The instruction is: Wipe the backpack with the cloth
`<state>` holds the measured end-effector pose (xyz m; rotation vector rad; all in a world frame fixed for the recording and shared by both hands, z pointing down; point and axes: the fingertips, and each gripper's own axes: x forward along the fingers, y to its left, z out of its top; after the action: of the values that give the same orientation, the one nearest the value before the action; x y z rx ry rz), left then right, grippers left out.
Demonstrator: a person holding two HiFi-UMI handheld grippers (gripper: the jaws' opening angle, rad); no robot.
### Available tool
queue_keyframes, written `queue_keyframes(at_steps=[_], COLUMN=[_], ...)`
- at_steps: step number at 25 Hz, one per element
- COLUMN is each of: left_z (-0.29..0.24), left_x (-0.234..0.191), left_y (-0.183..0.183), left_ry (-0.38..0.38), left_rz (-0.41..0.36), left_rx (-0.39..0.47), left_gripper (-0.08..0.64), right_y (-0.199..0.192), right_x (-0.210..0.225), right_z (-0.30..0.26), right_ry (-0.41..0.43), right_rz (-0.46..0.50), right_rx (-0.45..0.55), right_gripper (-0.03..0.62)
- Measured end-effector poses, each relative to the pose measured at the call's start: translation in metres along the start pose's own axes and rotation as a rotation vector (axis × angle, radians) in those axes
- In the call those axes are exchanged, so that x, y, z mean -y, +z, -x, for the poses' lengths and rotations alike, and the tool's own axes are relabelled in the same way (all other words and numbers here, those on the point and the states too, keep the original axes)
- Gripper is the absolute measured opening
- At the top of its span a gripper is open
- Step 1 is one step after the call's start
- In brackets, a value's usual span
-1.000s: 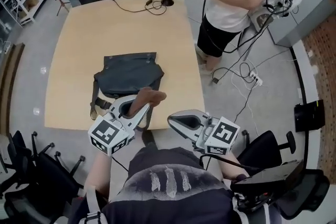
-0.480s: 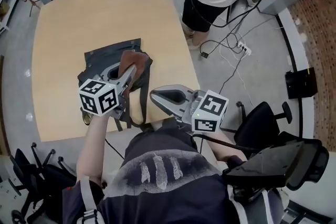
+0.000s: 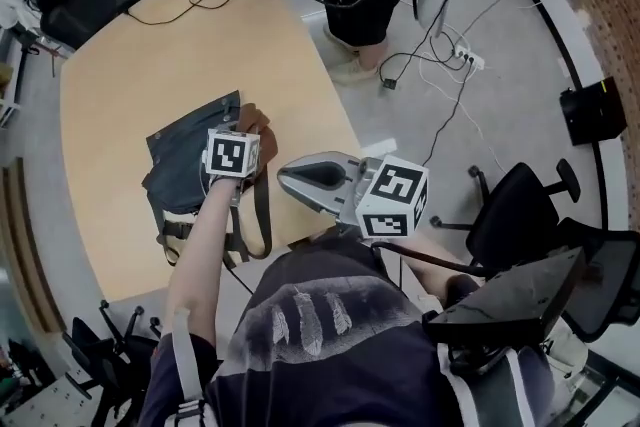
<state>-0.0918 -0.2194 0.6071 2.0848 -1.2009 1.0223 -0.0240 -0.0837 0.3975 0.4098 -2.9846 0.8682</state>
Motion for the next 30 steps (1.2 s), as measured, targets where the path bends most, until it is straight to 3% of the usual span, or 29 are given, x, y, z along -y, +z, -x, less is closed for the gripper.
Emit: queue_keyframes(at_steps=[1,4,12,15,19,25,30], left_z=[-0.008,-0.019,-0.008,0.011,0.027,0.075,0.084], left_x=[-0.003,0.001,-0.025,-0.045,-0.051,-0.092,-0.105], left_y=[-0.006,-0.025,-0.041,-0.057,-0.081,-0.131,-0.17], left_ry=[0.042,0.106,0.25,0.279,0.32,0.422,0.496], left_rz=[-0.07,-0.177,-0.419,-0.403,-0.45,-0.34,-0.25], left_rx=[-0.031,-0.108,-0.146,-0.132,-0.138,-0.168,-0.166], left_gripper=[0.058,0.058,0.058,0.058,0.058,0.058,0.058], right_y=[0.0,-0.002,0.001,0.0,-0.007,-0.003,-0.012], right_x=[0.003,0.003,0.003,-0.003,-0.007,-0.025,-0.024], right_z=[0.002,0.012,-0.004,-0.021,-0.026,-0.04,-0.034], right_ry=[0.006,0.037,0.082,0.105,0.103,0.166,0.204], right_rz=[-0.007,-0.036,-0.038,-0.028,-0.041,-0.008,0.009], right_rx=[0.0,-0.003,-0.035,-0.048,-0.062,-0.087,-0.146], right_gripper=[0.003,0.003,0.003,0.003,0.003,0.003,0.003])
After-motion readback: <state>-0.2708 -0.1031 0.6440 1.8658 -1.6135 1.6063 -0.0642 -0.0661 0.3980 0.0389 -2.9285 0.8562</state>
